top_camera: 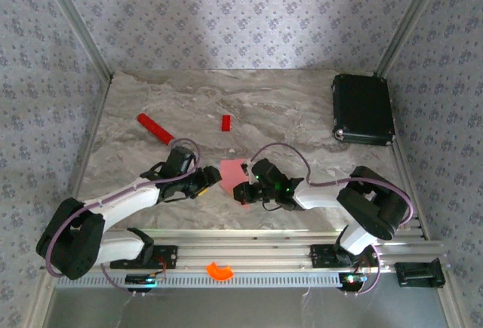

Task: Fold a paper plane with a square sheet of paper (pick it up from the middle)

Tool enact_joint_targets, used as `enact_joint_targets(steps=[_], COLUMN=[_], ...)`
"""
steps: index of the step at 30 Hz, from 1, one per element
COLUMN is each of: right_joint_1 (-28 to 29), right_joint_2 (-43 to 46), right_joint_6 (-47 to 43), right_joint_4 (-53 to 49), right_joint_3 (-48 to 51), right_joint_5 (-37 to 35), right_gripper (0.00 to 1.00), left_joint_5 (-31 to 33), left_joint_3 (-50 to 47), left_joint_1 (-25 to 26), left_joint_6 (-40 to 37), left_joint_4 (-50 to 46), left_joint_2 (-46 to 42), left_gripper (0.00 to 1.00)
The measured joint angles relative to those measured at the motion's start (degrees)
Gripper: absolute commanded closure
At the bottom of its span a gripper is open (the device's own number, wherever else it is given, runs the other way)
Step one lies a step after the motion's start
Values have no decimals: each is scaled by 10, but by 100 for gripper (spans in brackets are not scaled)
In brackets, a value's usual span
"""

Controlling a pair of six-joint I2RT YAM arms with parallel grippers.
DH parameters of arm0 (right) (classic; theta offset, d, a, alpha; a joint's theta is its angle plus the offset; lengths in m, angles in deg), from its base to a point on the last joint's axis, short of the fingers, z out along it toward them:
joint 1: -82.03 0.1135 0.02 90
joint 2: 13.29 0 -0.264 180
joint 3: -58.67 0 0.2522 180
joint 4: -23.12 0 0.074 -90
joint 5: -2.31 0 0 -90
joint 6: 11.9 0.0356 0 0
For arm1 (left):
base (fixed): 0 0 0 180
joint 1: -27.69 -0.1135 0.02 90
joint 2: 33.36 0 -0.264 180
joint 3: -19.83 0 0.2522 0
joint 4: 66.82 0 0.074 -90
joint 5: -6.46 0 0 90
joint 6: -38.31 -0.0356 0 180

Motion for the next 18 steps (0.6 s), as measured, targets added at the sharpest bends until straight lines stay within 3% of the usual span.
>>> enact_joint_targets(steps=[18], right_joint_1=[-10], right_joint_2=[0], right_joint_6=[12], right_joint_4=[0], right_joint_3=[0], right_joint_5=[4], right_gripper=[100], left_joint_5=[-4], left_joint_3=[0], left_joint_1=[-5], left_joint_6=[-5], left_joint_4=[0], left_joint_2=[3], left_gripper=[32])
